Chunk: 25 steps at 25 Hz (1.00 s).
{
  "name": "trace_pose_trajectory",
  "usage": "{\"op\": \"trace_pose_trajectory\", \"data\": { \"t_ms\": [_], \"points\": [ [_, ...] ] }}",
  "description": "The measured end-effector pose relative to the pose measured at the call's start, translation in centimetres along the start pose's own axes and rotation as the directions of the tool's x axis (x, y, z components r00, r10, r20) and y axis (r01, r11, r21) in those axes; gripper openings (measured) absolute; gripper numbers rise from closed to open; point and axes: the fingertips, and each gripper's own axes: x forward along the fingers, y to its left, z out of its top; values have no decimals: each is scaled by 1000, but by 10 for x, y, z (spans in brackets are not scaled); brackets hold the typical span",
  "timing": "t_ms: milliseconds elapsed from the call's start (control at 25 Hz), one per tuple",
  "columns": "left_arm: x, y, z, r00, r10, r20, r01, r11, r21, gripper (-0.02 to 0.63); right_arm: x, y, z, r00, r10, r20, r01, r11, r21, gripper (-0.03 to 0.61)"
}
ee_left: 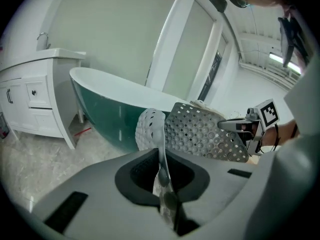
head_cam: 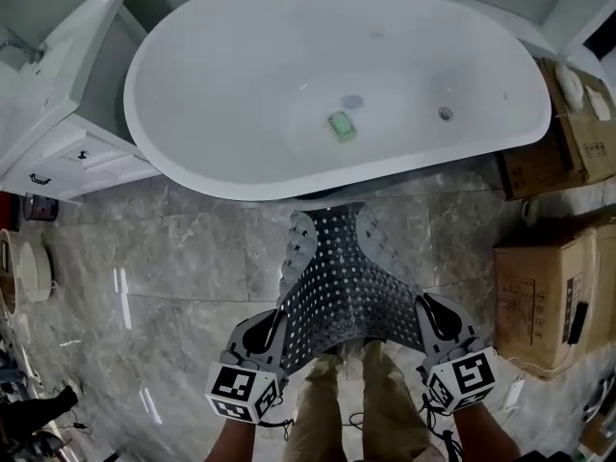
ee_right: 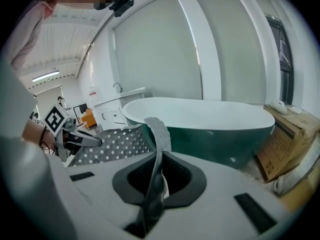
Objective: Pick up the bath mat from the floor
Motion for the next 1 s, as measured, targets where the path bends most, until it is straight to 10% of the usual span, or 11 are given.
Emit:
{"op": "trace_pose_trajectory", "data": {
  "t_ms": [1000],
  "points": [
    [-168, -46, 153, 974, 47, 220, -57, 998, 38, 37, -140, 38, 162, 984, 12, 180, -5, 999, -38, 29]
  ]
}}
